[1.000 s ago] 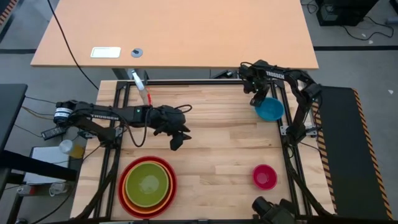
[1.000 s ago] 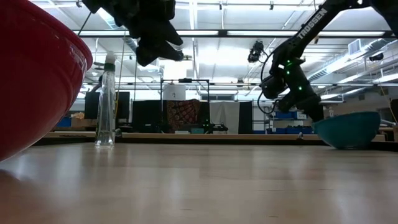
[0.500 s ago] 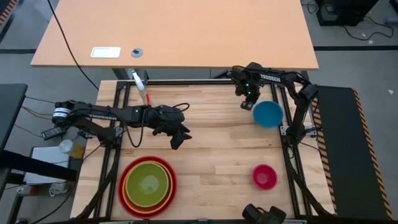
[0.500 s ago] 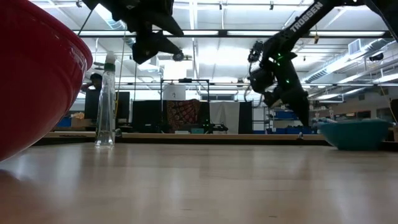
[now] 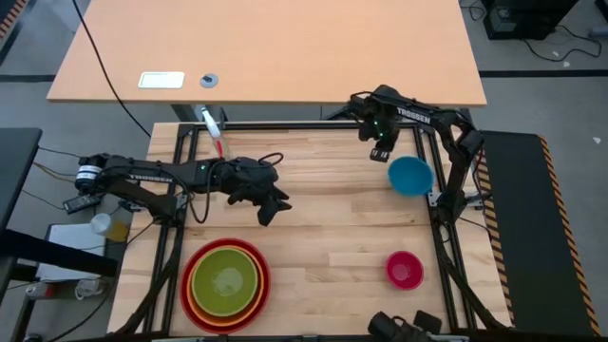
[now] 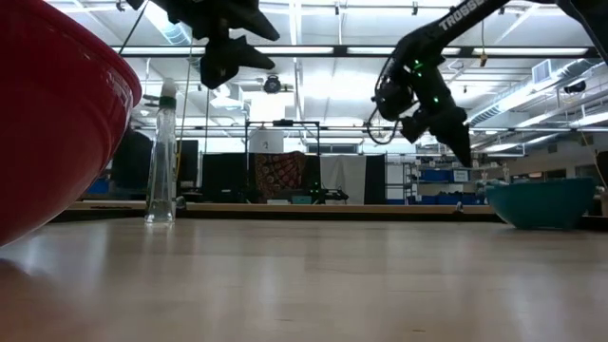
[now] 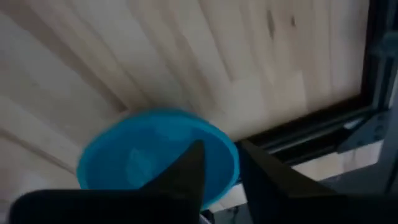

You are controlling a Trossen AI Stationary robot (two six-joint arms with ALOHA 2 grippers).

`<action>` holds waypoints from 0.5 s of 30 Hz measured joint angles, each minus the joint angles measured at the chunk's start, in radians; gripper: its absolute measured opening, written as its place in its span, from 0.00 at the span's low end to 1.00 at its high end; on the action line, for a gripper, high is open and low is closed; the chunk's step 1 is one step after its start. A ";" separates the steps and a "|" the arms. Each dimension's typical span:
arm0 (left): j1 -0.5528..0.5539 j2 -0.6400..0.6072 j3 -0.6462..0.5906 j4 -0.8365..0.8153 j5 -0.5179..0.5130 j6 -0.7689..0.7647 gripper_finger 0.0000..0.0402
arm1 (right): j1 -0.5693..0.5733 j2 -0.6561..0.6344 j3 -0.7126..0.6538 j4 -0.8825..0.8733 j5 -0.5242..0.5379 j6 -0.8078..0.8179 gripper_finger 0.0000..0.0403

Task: Nest bowls inside each other
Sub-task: Stack the blue bowl into the green bowl

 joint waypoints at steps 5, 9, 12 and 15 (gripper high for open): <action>0.002 0.000 0.000 0.012 0.000 -0.007 0.46 | -0.067 0.006 -0.052 -0.032 0.038 -0.008 0.46; -0.003 0.000 0.000 0.005 0.000 -0.008 0.46 | -0.091 0.006 -0.101 -0.032 0.048 -0.029 0.56; -0.005 0.000 0.000 0.004 0.000 -0.008 0.46 | -0.097 0.006 -0.153 -0.006 0.054 -0.041 0.57; -0.005 0.000 0.000 0.004 0.000 -0.010 0.46 | -0.094 0.008 -0.213 0.005 0.083 -0.055 0.56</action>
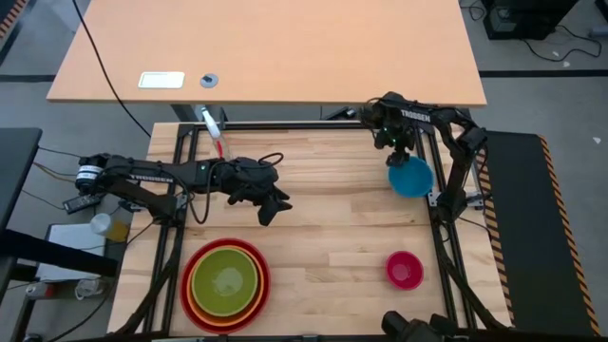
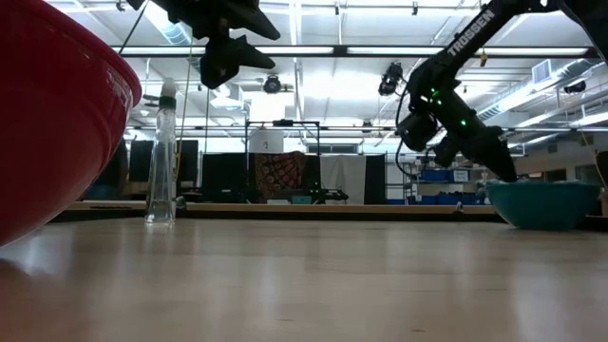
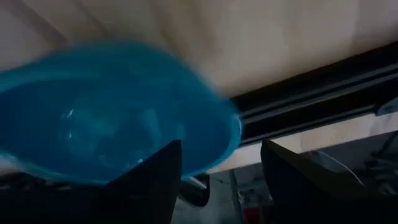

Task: Nest bowls inside each other
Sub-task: Stack the blue bowl into the green bowl

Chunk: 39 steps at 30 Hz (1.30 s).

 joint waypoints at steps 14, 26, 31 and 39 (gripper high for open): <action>0.000 0.000 0.000 0.003 0.000 0.008 0.46 | 0.063 0.000 -0.174 0.082 0.069 0.000 0.39; 0.000 0.001 0.000 0.003 0.000 0.030 0.46 | 0.077 0.000 -0.174 0.106 0.034 0.009 0.06; 0.000 0.001 0.000 0.003 0.000 0.035 0.46 | 0.088 0.000 -0.174 0.089 -0.017 0.052 0.06; 0.000 0.001 0.000 0.003 0.000 0.033 0.46 | 0.145 -0.030 -0.168 0.072 -0.131 0.102 0.06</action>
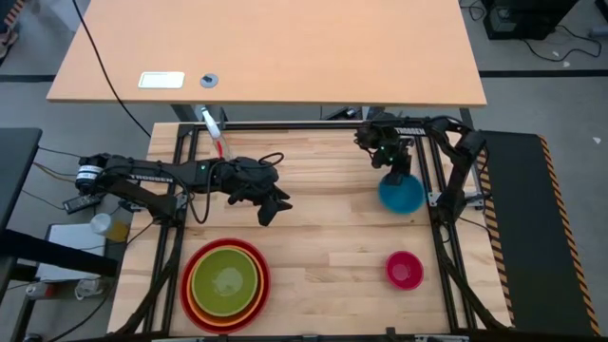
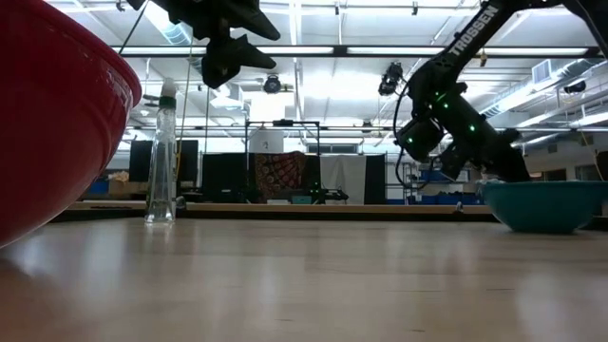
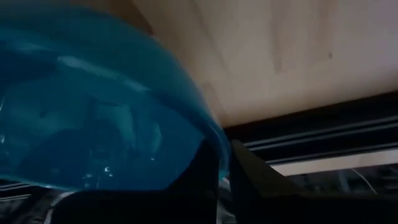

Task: Nest bowls inside each other
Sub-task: Stack the blue bowl into the green bowl

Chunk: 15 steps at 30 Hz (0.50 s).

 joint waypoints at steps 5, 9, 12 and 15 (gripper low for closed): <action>0.000 0.002 0.000 0.007 -0.002 -0.088 0.46 | 0.022 -0.021 0.077 -0.037 -0.074 0.054 0.06; 0.001 0.006 0.000 0.014 -0.116 -0.116 0.46 | 0.039 -0.022 0.172 -0.056 -0.175 0.175 0.06; 0.015 0.035 0.000 0.027 -0.219 -0.125 0.46 | 0.061 -0.022 0.246 -0.044 -0.230 0.306 0.05; 0.040 0.080 0.000 0.071 -0.261 -0.181 0.46 | 0.093 -0.022 0.317 -0.008 -0.242 0.380 0.05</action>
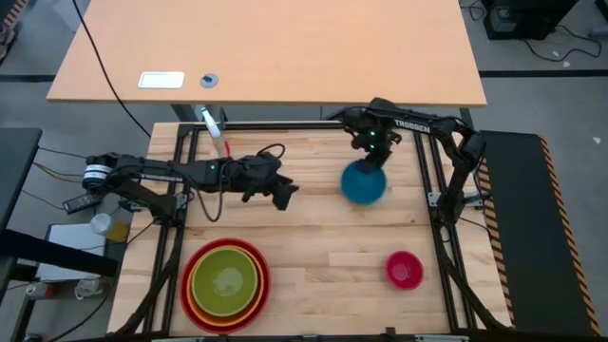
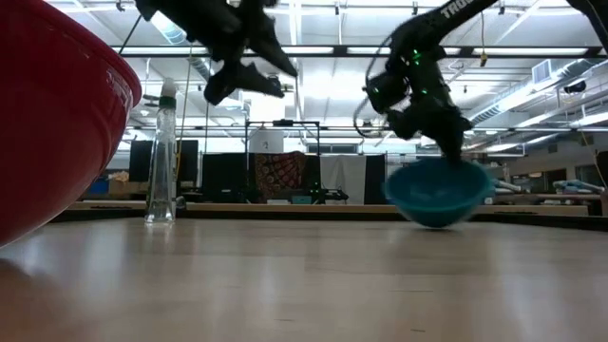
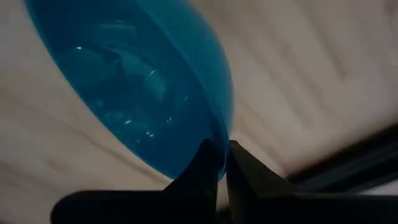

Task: Nest bowls inside each other
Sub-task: Stack the blue bowl into the green bowl

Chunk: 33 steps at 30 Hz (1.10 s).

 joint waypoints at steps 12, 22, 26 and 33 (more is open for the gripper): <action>0.046 0.116 0.000 0.105 -0.294 0.170 0.46 | 0.083 0.000 0.130 0.228 0.020 0.260 0.05; 0.066 0.222 0.000 0.104 -0.329 0.177 0.67 | 0.163 0.000 0.140 0.420 0.123 0.331 0.04; 0.068 0.243 0.000 0.115 -0.396 0.178 0.77 | 0.181 0.000 0.140 0.450 0.133 0.330 0.04; 0.092 0.267 0.000 0.107 -0.411 0.148 0.79 | 0.204 0.000 0.140 0.490 0.139 0.331 0.04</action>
